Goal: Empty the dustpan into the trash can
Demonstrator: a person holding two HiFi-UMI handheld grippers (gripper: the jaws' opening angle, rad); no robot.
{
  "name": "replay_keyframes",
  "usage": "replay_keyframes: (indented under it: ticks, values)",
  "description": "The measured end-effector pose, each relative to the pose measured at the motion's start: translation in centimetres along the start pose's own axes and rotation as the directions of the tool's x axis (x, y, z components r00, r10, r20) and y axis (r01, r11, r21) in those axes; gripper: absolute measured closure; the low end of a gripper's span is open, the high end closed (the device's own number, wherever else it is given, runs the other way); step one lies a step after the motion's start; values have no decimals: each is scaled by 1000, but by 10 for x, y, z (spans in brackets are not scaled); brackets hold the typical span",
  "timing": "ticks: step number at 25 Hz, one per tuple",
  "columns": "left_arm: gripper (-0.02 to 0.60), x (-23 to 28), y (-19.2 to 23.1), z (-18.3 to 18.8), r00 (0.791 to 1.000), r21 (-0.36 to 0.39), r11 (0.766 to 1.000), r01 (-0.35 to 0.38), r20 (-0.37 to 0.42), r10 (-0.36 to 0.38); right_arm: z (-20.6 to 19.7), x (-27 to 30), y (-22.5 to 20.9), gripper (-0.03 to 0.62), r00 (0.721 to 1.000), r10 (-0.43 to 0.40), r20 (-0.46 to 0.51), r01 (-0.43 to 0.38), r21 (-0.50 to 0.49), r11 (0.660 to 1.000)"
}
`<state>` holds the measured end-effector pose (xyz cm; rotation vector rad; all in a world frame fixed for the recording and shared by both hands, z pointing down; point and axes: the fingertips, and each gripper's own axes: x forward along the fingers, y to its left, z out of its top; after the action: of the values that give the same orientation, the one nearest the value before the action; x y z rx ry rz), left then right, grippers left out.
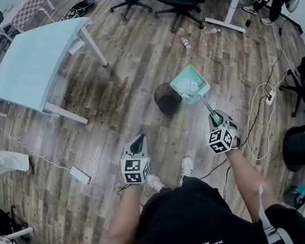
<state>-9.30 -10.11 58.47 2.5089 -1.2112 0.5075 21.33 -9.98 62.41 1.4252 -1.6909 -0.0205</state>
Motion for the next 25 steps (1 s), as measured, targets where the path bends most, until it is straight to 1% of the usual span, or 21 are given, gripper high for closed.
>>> replay_keyframes:
  ticks: [2,5,7,9,13,18,21,25]
  values:
    - [558,0,1,1,1000,-1,1000,0,2,0,7,3,7,494,1000,14,12,-13,-100,995]
    - [558,-1,3,0,1000,-1,1000,-2,2,2,15,6,16,494,999,32,26,-26,-212,977]
    - [558,-2,4,-2,1000,-2,1000,-5,3,5,19,9,22,493,998,43,37,-31,-280,959]
    - [558,-4,5,-3,1000,-4,1000,-7,2,7,24,11,28,490,997,56,46,-35,-356,934]
    - [558,-7,9,-6,1000,-11,1000,-13,-4,13,33,13,43,490,994,88,58,-46,-510,859]
    - [558,-7,12,-8,1000,-21,1000,-18,-4,18,39,14,63,488,988,142,64,-63,-667,742]
    - [558,-7,12,-8,1000,-26,999,-23,-1,23,40,14,73,488,983,172,66,-69,-734,676]
    - [558,-8,15,-9,1000,-24,999,-26,-8,26,40,15,89,488,978,203,55,-83,-788,611]
